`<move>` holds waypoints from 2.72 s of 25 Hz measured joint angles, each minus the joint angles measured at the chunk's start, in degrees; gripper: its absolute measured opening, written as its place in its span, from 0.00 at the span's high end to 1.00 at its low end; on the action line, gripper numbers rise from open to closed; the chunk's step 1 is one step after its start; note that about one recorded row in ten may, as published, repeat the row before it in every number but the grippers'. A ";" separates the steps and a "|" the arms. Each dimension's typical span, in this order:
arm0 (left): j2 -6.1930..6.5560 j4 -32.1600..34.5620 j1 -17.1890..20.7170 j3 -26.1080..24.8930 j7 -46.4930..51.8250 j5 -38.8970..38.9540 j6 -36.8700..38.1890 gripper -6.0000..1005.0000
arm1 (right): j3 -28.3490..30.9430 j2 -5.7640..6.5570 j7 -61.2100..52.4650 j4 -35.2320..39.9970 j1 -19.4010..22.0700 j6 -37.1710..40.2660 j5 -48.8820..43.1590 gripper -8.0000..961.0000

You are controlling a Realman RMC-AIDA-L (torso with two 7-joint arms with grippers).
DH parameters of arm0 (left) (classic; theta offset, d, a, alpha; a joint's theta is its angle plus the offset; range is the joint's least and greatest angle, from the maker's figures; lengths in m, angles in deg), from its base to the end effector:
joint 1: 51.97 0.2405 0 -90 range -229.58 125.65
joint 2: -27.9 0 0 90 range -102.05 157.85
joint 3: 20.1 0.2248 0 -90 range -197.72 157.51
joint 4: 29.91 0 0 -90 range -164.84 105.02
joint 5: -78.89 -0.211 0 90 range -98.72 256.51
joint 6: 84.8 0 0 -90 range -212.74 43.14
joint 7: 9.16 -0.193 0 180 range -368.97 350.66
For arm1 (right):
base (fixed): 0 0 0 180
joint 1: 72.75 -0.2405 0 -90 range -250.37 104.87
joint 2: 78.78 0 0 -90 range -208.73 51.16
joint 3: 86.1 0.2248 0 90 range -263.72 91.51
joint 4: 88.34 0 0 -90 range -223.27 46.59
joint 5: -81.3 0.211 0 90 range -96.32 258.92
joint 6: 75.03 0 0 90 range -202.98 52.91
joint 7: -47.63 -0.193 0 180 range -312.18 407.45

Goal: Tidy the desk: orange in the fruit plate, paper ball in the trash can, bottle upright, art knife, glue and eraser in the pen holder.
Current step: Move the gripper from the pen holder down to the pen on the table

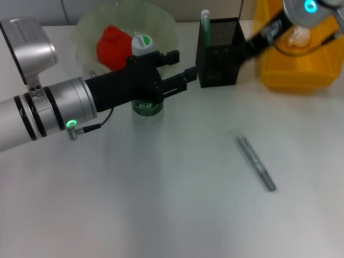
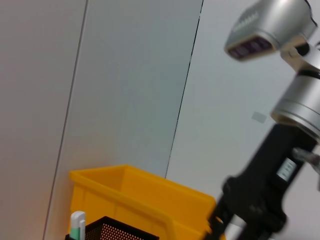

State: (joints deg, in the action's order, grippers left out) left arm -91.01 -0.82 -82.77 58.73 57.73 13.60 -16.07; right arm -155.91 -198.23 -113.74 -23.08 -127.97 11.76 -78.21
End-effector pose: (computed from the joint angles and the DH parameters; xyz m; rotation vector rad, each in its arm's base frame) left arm -0.1581 0.3622 -0.0752 -2.5521 -0.5357 -0.9691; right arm 0.1175 0.4171 -0.0136 -2.3632 1.0439 -0.4239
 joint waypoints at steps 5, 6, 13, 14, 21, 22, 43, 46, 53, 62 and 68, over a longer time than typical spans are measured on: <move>0.00 0.00 -0.13 0.00 0.00 0.00 -0.10 0.40 | -2.51 -0.24 -1.07 -2.78 0.56 4.00 0.92 0.44; 0.00 0.00 -0.13 0.00 0.00 -0.01 -0.11 0.40 | -3.58 -0.25 -1.57 -3.64 0.77 4.09 1.28 0.44; 0.04 0.00 -0.02 0.00 0.00 -0.01 -0.11 0.40 | -9.38 -0.35 -3.75 -7.55 2.23 4.31 4.02 0.44; 0.04 0.00 -0.02 0.00 0.00 -0.01 -0.11 0.40 | -9.38 -0.35 -3.75 -7.55 2.23 4.31 4.02 0.44; 0.02 -0.08 -0.05 0.00 -0.03 -0.01 -0.10 0.40 | -12.34 -0.35 -4.94 -11.17 2.21 2.94 4.51 0.44; 0.01 -0.09 -0.02 0.00 -0.08 -0.01 -0.14 0.40 | -12.57 -0.35 -5.18 -11.69 2.23 2.49 4.51 0.44; 0.03 -0.09 0.55 0.35 -0.18 -0.01 -0.08 0.40 | -16.77 -0.44 -7.20 -16.49 1.79 -2.39 7.53 0.55; 0.06 -0.09 0.56 0.36 -0.18 -0.01 0.01 0.40 | -16.76 -0.44 -7.54 -17.19 1.66 -2.41 7.54 0.58; 0.09 -0.09 0.65 0.45 -0.18 -0.01 0.19 0.40 | -16.39 -0.44 -7.73 -17.78 1.81 -2.42 7.55 0.60; 0.09 -0.09 0.93 0.36 -0.18 -0.01 0.33 0.40 | -16.51 -0.44 -7.81 -18.56 1.69 -2.82 7.55 0.62; 0.02 -0.09 1.08 0.02 -0.18 -0.01 0.65 0.40 | -16.43 -0.44 -7.82 -18.46 1.85 -3.43 7.55 0.70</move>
State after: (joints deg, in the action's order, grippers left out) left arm -91.00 -0.91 -81.69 58.75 57.55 13.59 -15.41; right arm -172.34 -198.66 -121.56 -41.54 -126.12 8.33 -70.65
